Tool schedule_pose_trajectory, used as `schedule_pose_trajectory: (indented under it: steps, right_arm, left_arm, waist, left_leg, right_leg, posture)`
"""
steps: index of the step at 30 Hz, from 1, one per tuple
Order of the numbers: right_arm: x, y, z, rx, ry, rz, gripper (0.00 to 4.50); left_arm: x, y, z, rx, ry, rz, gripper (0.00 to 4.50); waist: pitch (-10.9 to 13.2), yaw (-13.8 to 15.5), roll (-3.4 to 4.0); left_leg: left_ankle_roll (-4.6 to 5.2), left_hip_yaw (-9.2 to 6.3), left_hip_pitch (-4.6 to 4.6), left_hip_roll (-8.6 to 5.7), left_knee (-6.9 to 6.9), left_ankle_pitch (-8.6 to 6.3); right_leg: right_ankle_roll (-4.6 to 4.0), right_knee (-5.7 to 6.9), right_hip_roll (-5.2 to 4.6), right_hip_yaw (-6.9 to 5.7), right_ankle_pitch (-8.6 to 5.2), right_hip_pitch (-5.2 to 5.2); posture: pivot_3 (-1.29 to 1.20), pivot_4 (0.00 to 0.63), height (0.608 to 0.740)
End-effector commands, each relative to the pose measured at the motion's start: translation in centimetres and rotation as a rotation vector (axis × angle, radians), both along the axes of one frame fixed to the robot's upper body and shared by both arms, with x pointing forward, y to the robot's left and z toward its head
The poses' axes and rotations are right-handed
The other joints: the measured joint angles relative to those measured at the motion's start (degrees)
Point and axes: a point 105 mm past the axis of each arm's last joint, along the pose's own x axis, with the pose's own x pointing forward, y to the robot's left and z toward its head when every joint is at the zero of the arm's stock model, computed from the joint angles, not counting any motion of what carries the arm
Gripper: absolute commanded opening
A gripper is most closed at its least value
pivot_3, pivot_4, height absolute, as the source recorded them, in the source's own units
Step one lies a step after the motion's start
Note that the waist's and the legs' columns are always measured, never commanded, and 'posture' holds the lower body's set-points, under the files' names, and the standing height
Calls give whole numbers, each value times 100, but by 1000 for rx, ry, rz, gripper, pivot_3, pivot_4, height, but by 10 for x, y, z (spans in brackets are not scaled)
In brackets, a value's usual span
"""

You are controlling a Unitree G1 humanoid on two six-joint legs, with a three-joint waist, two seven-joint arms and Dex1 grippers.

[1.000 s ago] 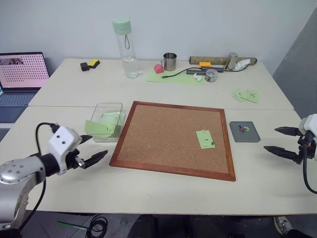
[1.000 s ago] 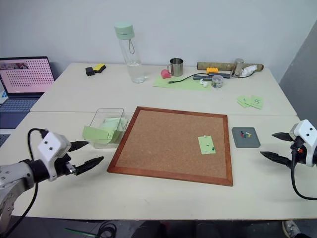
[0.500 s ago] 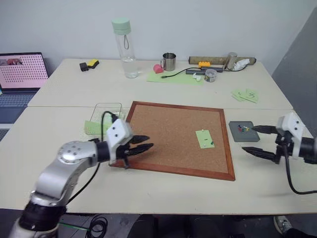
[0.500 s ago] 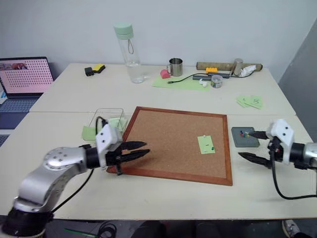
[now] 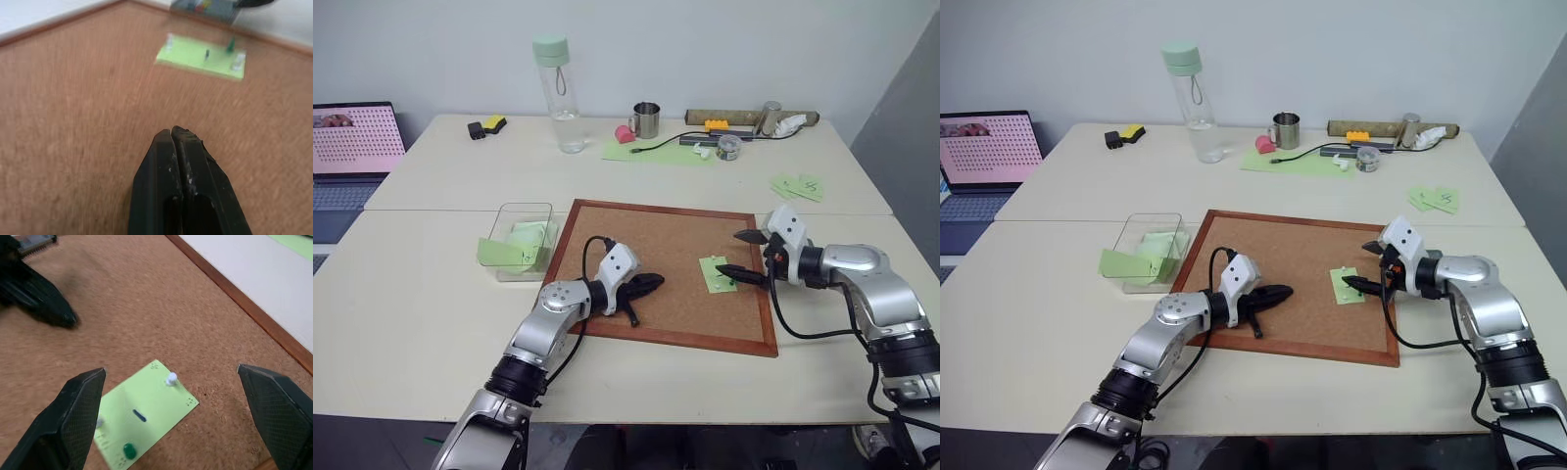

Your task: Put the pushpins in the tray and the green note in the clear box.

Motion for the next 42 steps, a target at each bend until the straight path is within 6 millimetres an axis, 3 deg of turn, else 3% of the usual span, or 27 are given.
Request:
schedule_pose_trajectory:
  steps: [1,5,9,17,27,42]
  right_arm:
    - [13,3,3,-21,-52,5,4500]
    - [19,3,-2,-8,-53,2,4500]
    - [24,5,-8,6,-53,1,3911]
    - [29,4,-14,39,-43,-10,1911]
    - [25,11,-10,84,-31,32,58]
    - [16,15,24,221,-33,49,58]
  left_arm:
    - [2,3,-9,39,-14,18,86]
    - [2,6,-11,46,-16,31,86]
    - [0,8,-13,52,-13,35,0]
    - [0,8,-13,52,-9,39,0]
    - [-1,8,-15,60,-6,41,0]
    - [-3,4,-22,52,26,55,0]
  waist:
    - [-1,4,1]
    - [-3,4,3]
    - [-4,-9,4]
    - [-5,-14,5]
    - [-6,-13,6]
    - [-10,-4,9]
  left_leg:
    - [1,0,3,0,2,0]
    - [17,-2,9,-1,2,-9]
    - [17,0,11,-1,2,-9]
    - [17,-1,12,0,1,-9]
    - [17,-1,12,0,1,-10]
    - [18,-5,15,0,1,-10]
  right_leg:
    - [0,3,0,0,0,3]
    - [0,8,0,0,0,6]
    - [0,9,0,2,0,7]
    - [0,10,0,1,0,7]
    - [0,10,0,2,0,7]
    - [0,11,0,0,0,11]
  posture:
    - [0,150,740]
    - [0,150,740]
    - [0,150,740]
    - [0,150,740]
    - [0,150,740]
    - [0,150,740]
